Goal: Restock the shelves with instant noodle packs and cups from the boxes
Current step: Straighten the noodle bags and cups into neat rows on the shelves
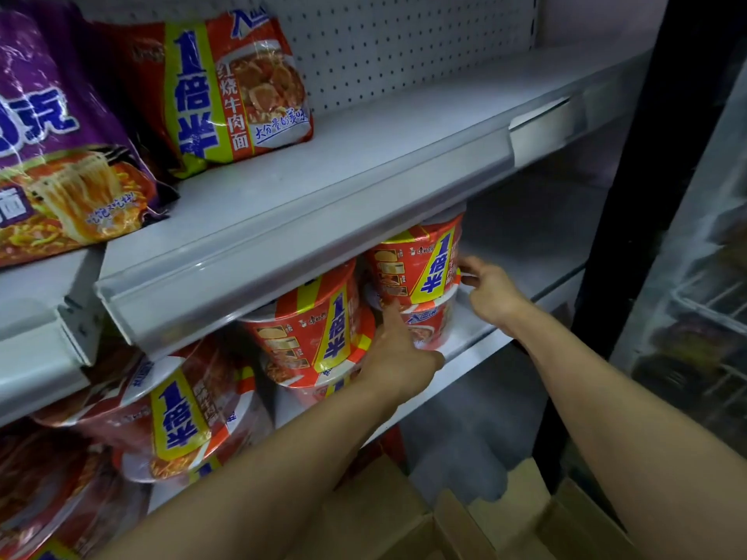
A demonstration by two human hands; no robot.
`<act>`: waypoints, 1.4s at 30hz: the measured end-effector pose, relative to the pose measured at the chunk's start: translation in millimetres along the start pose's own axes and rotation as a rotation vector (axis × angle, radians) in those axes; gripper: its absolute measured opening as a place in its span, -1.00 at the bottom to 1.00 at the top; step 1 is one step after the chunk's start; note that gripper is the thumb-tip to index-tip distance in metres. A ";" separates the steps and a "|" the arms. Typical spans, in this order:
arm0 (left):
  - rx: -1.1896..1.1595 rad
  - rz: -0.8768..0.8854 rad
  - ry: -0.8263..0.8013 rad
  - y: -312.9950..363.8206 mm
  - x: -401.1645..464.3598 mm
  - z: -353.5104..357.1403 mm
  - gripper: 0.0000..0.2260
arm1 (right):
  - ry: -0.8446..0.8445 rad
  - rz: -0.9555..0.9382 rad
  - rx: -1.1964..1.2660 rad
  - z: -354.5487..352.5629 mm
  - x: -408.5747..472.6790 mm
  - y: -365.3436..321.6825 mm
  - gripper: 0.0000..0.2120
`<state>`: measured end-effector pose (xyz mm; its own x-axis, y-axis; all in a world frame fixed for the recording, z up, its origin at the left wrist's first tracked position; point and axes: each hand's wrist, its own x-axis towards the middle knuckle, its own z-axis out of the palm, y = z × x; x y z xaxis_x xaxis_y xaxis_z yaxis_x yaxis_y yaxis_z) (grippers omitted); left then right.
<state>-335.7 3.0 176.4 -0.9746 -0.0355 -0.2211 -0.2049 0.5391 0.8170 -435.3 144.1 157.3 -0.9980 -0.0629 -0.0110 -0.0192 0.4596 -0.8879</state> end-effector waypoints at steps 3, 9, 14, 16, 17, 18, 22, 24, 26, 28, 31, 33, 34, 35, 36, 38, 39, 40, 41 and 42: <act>0.022 -0.018 -0.009 -1.1 9.5 3.0 -0.25 | 0.032 -0.026 -0.091 3.8 -2.0 8.5 -0.49; 0.048 -0.029 0.006 0.6 13.3 8.0 -0.19 | 0.090 -0.089 -0.296 1.7 -27.3 7.9 -0.43; 0.025 -0.034 0.057 -4.1 17.5 13.7 -0.16 | 0.171 -0.020 -0.090 -14.2 0.7 2.6 -0.47; 0.049 -0.024 0.076 -8.2 19.7 15.6 -0.17 | 0.078 0.042 0.111 -15.0 11.9 -3.1 -0.47; 0.063 -0.017 0.089 -10.0 20.0 16.7 -0.17 | 0.019 0.069 0.192 -12.9 14.3 -5.3 -0.53; 0.078 -0.007 0.102 -11.5 20.3 17.8 -0.16 | -0.029 0.084 0.241 -9.8 15.0 -6.8 -0.59; 0.112 0.010 0.113 -17.7 24.0 19.2 -0.14 | -0.002 0.047 0.268 1.8 15.7 2.0 -0.64; 0.110 0.008 0.113 -19.6 27.6 18.7 -0.12 | 0.079 0.012 0.230 4.2 10.8 8.5 -0.60; 0.104 0.013 0.125 -19.1 30.5 17.9 -0.12 | 0.178 -0.022 0.137 6.4 -1.8 14.5 -0.61; 0.084 0.011 0.136 -18.9 31.2 17.6 -0.18 | 0.241 -0.035 0.072 6.9 -15.3 19.6 -0.59; 0.070 0.015 0.146 -23.7 24.8 20.3 -0.18 | 0.235 -0.001 0.103 2.4 -19.4 22.7 -0.53; 0.024 0.016 0.159 -27.5 18.0 22.3 -0.16 | 0.183 0.030 0.107 -0.5 -15.1 20.1 -0.51; 0.000 0.016 0.155 -27.7 16.2 22.9 -0.18 | 0.155 0.036 0.108 -0.3 -13.4 18.2 -0.52; -0.005 0.015 0.138 -27.3 15.8 22.8 -0.18 | 0.138 0.040 0.109 0.4 -12.6 16.3 -0.52; 0.006 0.022 0.125 -26.6 16.8 21.7 -0.16 | 0.132 0.043 0.112 1.3 -12.7 14.5 -0.53; -0.004 0.026 0.109 -23.2 20.1 18.3 -0.13 | 0.130 0.041 0.132 2.7 -13.1 12.8 -0.54; -0.015 0.020 0.102 -22.3 21.2 16.6 -0.12 | 0.127 0.039 0.145 3.7 -13.6 12.1 -0.55; -0.018 0.015 0.103 -22.0 22.5 15.7 -0.12 | 0.122 0.037 0.153 4.4 -14.4 11.2 -0.56; -0.010 0.010 0.108 -22.1 22.4 14.9 -0.15 | 0.118 0.036 0.152 5.4 -15.1 10.4 -0.57; -0.003 0.018 0.119 -22.7 23.2 15.0 -0.20 | 0.119 0.033 0.147 6.2 -15.5 9.8 -0.58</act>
<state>-352.3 2.6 144.7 -0.9820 -0.1257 -0.1413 -0.1872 0.5382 0.8218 -419.6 144.1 146.0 -0.9982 0.0595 0.0061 0.0136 0.3252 -0.9456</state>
